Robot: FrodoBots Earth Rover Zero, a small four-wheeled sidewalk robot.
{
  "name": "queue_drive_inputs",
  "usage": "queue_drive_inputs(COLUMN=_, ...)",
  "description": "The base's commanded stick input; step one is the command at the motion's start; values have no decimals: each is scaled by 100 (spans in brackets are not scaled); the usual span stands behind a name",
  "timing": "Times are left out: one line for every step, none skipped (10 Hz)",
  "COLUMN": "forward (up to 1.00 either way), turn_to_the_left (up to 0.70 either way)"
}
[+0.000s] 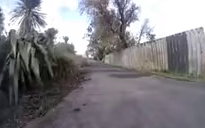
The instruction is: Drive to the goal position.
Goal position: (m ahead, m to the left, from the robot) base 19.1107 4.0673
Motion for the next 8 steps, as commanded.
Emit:
queue_drive_inputs(forward=85, turn_to_the_left=-34)
queue_drive_inputs(forward=85, turn_to_the_left=-34)
queue_drive_inputs(forward=85, turn_to_the_left=-34)
queue_drive_inputs(forward=85, turn_to_the_left=-34)
queue_drive_inputs(forward=85, turn_to_the_left=-34)
queue_drive_inputs(forward=85, turn_to_the_left=-34)
queue_drive_inputs(forward=85, turn_to_the_left=-34)
queue_drive_inputs(forward=85, turn_to_the_left=-34)
